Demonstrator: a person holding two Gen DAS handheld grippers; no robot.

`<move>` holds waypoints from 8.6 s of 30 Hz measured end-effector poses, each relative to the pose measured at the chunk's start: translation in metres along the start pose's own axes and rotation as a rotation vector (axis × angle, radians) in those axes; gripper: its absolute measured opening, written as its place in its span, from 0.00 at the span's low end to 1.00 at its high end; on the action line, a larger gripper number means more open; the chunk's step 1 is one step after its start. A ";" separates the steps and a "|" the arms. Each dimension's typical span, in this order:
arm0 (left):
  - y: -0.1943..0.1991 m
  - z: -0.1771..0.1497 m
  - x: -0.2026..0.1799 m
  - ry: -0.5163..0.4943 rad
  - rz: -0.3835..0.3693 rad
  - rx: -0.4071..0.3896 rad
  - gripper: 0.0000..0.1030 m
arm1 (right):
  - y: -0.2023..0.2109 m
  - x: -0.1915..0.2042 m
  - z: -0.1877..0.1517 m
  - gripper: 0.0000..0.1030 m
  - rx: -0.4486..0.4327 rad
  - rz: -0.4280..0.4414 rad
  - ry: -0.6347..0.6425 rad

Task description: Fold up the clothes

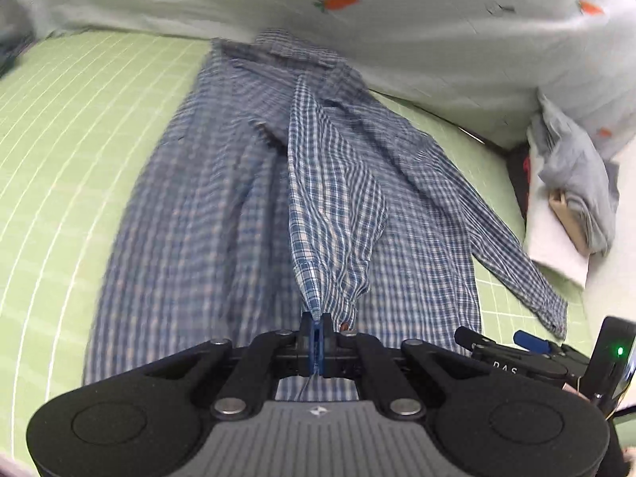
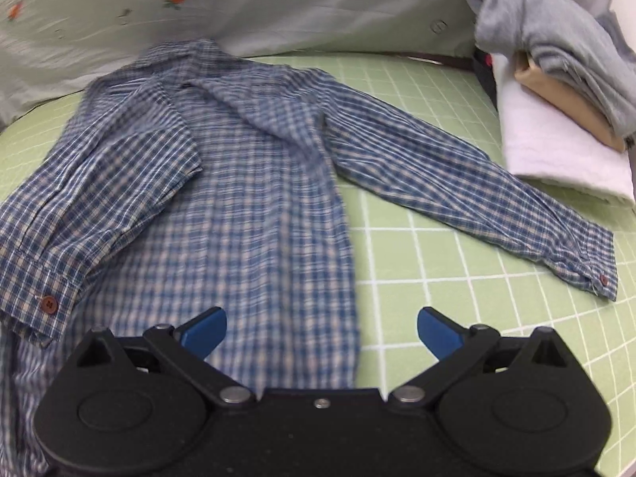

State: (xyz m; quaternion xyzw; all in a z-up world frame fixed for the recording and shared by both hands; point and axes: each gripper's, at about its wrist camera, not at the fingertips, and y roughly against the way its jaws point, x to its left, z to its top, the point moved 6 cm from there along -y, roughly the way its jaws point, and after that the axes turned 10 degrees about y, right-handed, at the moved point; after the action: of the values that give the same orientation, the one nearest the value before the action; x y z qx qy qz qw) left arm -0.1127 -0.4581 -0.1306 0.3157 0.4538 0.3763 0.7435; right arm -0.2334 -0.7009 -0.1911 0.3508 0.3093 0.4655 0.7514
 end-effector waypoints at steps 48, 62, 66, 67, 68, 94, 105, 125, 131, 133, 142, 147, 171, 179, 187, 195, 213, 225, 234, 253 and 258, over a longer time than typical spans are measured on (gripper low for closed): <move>0.022 -0.012 -0.015 -0.152 0.143 -0.124 0.85 | 0.040 -0.015 -0.061 1.00 0.011 -0.066 -0.081; -0.015 0.024 -0.037 -0.050 0.237 -0.153 0.86 | -0.015 -0.131 -0.020 1.00 -0.008 -0.163 -0.169; -0.030 0.039 -0.042 -0.038 0.266 -0.151 0.86 | -0.035 -0.174 -0.012 1.00 0.007 -0.226 -0.222; -0.034 0.043 -0.043 -0.034 0.273 -0.150 0.86 | -0.038 -0.184 -0.011 1.00 0.007 -0.243 -0.243; -0.038 0.047 -0.047 -0.035 0.278 -0.148 0.86 | -0.042 -0.196 -0.010 1.00 0.007 -0.260 -0.270; -0.043 0.052 -0.046 -0.025 0.268 -0.135 0.86 | -0.021 -0.207 -0.009 0.27 -0.139 -0.089 -0.224; -0.019 0.031 -0.014 -0.043 0.270 -0.079 0.86 | 0.045 -0.144 0.031 0.25 -0.303 -0.046 -0.051; -0.060 0.148 0.040 0.001 0.325 -0.065 0.86 | -0.013 0.026 0.164 0.25 -0.387 0.197 0.101; -0.101 0.176 0.037 -0.024 0.358 -0.028 0.86 | -0.065 0.094 0.183 0.45 -0.255 0.340 0.198; -0.107 0.176 0.034 -0.039 0.366 -0.018 0.86 | -0.073 0.101 0.176 0.62 -0.223 0.330 0.195; -0.100 0.160 -0.016 -0.138 0.295 -0.018 0.86 | -0.049 0.041 0.126 0.93 -0.179 0.256 -0.036; -0.109 0.158 -0.055 -0.220 0.248 -0.017 0.86 | -0.038 -0.010 0.092 0.95 -0.142 0.094 -0.161; -0.191 0.175 -0.097 -0.250 0.048 0.119 0.10 | -0.083 -0.087 0.077 0.96 0.000 -0.066 -0.284; -0.103 0.234 -0.022 0.010 0.001 -0.119 0.08 | -0.064 -0.040 0.105 0.96 -0.034 0.019 -0.124; -0.046 0.287 0.104 0.311 0.118 -0.328 0.09 | -0.064 0.029 0.135 0.96 -0.015 0.152 -0.070; -0.036 0.251 0.133 0.276 0.241 -0.281 0.84 | -0.044 0.074 0.146 0.94 -0.022 0.021 0.184; 0.044 0.083 0.010 -0.069 0.143 -0.197 0.88 | 0.038 0.039 0.030 1.00 -0.128 -0.010 0.130; 0.068 0.000 0.018 -0.037 0.272 -0.161 0.88 | 0.035 0.031 -0.033 0.68 -0.011 -0.014 0.162; 0.076 -0.021 0.035 -0.002 0.255 -0.140 0.88 | 0.037 0.016 -0.049 0.03 0.026 0.071 0.044; 0.121 -0.005 0.143 -0.052 0.188 -0.108 0.88 | 0.088 0.184 -0.007 0.02 -0.124 0.239 0.056; 0.131 -0.007 0.179 -0.052 0.207 -0.083 0.88 | 0.057 0.217 -0.024 0.07 -0.010 0.230 0.002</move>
State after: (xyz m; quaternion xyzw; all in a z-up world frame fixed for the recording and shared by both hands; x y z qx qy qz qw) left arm -0.1006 -0.2381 -0.1052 0.3393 0.3833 0.4612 0.7248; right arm -0.1985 -0.4784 -0.1878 0.3797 0.2655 0.5504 0.6946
